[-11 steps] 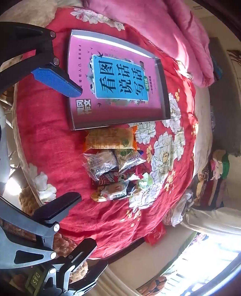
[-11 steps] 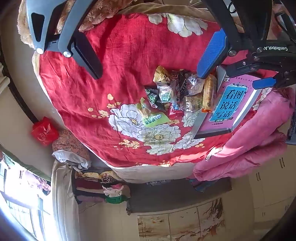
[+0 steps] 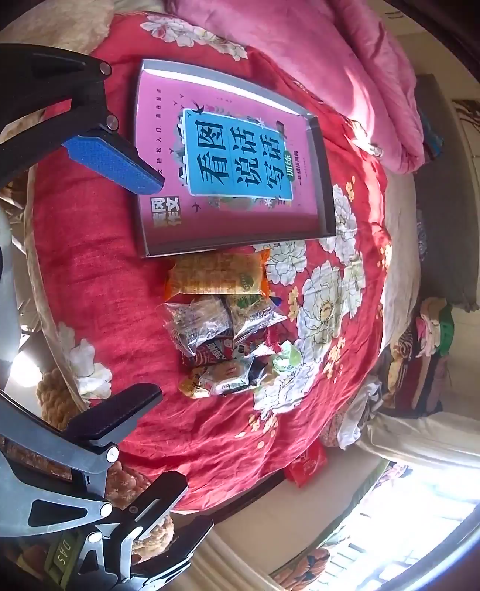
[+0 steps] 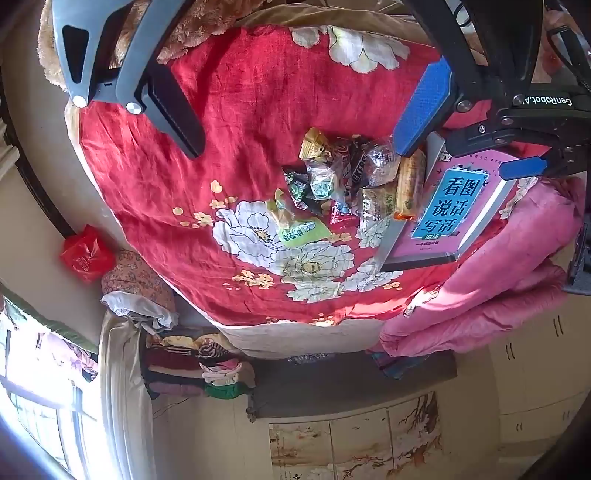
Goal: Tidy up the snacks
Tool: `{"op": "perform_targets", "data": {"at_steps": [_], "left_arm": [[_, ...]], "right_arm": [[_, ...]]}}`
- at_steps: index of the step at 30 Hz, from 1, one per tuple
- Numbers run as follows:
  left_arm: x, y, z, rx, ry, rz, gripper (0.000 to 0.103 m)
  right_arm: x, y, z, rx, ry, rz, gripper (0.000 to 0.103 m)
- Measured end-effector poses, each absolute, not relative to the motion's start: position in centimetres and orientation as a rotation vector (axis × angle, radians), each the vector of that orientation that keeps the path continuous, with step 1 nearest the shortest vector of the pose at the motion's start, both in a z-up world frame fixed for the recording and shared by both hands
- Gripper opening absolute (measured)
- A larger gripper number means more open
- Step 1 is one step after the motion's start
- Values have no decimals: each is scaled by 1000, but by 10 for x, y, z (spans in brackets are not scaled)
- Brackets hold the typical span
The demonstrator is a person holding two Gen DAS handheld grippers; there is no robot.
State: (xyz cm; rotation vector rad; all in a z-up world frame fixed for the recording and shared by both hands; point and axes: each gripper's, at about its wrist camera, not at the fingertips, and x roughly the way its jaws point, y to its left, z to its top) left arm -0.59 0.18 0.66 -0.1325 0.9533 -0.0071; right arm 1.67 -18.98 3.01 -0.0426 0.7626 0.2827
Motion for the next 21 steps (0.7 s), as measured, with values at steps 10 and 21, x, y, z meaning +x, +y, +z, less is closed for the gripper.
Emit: {"op": "perform_targets", "data": {"at_steps": [10, 21], "left_arm": [[-6, 5, 9, -154, 961, -15, 102], [-6, 4, 8, -152, 965, -15, 102]], "right_arm": [[5, -195, 25, -37, 771, 299, 103], [5, -194, 25, -41, 767, 304, 103]]}}
